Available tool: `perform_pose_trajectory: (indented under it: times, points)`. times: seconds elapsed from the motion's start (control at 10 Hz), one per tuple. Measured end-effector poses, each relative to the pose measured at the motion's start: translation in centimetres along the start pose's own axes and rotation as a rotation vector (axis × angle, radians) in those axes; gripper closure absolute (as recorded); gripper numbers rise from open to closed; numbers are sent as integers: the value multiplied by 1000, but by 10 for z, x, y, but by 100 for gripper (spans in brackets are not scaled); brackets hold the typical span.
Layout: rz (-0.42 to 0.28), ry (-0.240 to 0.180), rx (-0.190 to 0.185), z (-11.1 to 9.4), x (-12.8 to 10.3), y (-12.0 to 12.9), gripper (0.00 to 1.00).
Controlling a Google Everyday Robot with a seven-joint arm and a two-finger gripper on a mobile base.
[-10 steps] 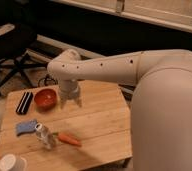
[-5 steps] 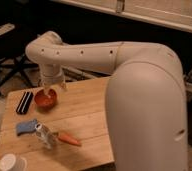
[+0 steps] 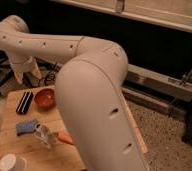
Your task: Place the eraser on the white sponge
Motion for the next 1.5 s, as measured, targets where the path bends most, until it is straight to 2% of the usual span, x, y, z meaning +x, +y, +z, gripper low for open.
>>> perform_pose_trajectory:
  times: [0.3, 0.5, 1.5]
  points:
    - [14, -62, -29, 22, -33, 31, 35]
    - [55, -92, -51, 46, -40, 33, 35]
    - [70, -95, -61, 54, -42, 38, 35]
